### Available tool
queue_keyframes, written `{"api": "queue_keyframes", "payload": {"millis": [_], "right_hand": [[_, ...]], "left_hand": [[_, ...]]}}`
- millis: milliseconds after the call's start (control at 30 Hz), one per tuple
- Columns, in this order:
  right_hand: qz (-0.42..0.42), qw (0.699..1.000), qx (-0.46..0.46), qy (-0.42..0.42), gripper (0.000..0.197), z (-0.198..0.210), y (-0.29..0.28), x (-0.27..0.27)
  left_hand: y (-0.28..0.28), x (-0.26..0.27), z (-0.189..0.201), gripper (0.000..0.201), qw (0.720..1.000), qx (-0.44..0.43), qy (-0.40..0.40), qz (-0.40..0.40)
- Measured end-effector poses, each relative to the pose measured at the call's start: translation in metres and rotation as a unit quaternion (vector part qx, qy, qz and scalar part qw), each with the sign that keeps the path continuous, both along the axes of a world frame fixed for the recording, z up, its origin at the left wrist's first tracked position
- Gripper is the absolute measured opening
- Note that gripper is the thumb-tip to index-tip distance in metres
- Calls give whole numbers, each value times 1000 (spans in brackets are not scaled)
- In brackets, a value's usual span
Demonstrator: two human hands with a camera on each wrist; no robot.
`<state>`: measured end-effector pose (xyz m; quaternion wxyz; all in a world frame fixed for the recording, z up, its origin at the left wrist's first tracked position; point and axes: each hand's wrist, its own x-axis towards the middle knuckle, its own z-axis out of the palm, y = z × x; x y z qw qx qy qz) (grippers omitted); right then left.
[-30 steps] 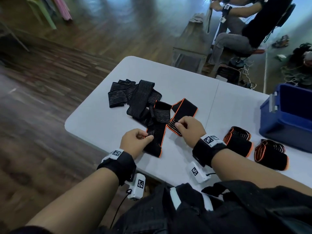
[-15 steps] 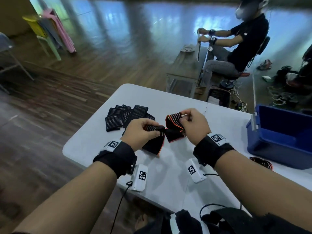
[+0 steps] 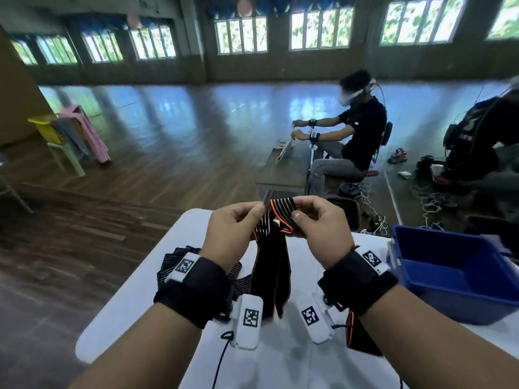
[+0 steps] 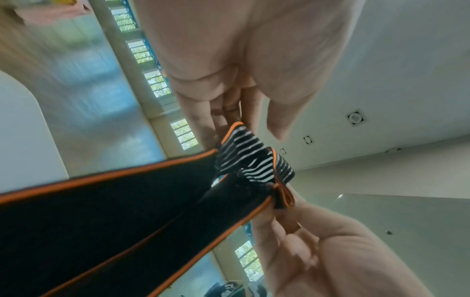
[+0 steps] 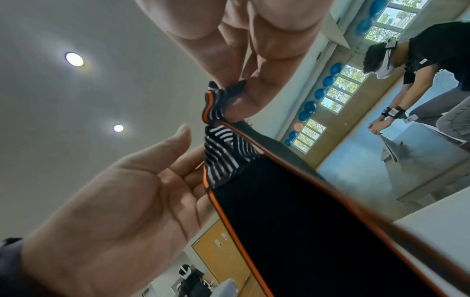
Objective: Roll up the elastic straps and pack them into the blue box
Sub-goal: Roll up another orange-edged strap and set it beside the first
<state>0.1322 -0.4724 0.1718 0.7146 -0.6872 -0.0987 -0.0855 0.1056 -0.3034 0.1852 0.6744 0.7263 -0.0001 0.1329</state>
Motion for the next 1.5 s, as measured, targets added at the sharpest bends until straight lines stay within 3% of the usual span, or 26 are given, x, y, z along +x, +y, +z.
{"api": "queue_keyframes", "payload": {"millis": [200,433,600,800,933,1033,1100,1233,1367,1500], "right_hand": [[-25,1000,9,-15,18,5,-4,-3],[-44,996,-69,-42,16,-1,-10,0],[-71,983,-156,-60,38,0,-17,3],[-61,966,-233,-97,35,2,-22,-1],[-47,968,-227,-94,56,-2,-20,-5],[-31,979,-200,-28,76,-12,-18,-9],[-41,984,-175,8,68,-19,-16,-14],[-137,981,-137,0,22,-30,-18,-20],[-172,977,-120,-25,12,-30,-21,-24],[-214,970,-104,-53,8,-26,-23,-25]], "left_hand": [[-19,9,3,21,999,-37,-27,-12],[-31,17,6,21,996,-60,-53,-34],[-35,19,7,25,994,-43,-62,-74],[-46,26,7,25,995,-47,-59,-68],[-48,33,7,25,995,-53,-67,-46],[-50,34,9,23,994,-65,-75,-40],[-50,35,11,23,993,-77,-75,-44],[-48,37,12,23,993,-77,-72,-53],[-39,32,5,21,994,-50,-78,-55],[-30,29,-21,20,992,64,-106,-12]]}}
